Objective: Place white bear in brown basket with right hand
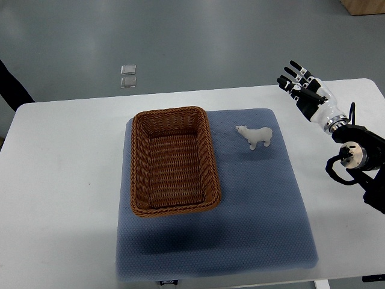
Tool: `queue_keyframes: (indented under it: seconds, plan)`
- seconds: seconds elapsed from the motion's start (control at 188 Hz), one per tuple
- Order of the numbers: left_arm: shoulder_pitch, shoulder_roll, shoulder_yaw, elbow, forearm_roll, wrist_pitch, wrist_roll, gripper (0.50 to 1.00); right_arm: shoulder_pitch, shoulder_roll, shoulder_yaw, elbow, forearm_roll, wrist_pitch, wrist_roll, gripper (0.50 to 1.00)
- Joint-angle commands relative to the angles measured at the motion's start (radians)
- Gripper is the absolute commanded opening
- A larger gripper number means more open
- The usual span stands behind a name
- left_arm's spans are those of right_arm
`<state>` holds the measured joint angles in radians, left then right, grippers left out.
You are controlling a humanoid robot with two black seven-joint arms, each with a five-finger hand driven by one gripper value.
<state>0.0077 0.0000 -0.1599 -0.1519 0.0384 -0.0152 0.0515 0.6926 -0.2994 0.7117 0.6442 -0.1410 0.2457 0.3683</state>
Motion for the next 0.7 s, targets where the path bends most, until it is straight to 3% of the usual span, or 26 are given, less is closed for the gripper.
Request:
queue_keyframes:
  seconds: [0.0,0.693]
  plan:
    - [0.000,0.000,-0.001,0.000,0.000,0.000,-0.001,1.000,0.002,-0.003,-0.002,-0.001,0.000,0.001,0.000,0.924]
    - [0.000,0.000,-0.001,0.000,0.000,0.000,0.001,1.000,0.004,-0.004,0.000,0.003,-0.192,0.007,0.001,0.924]
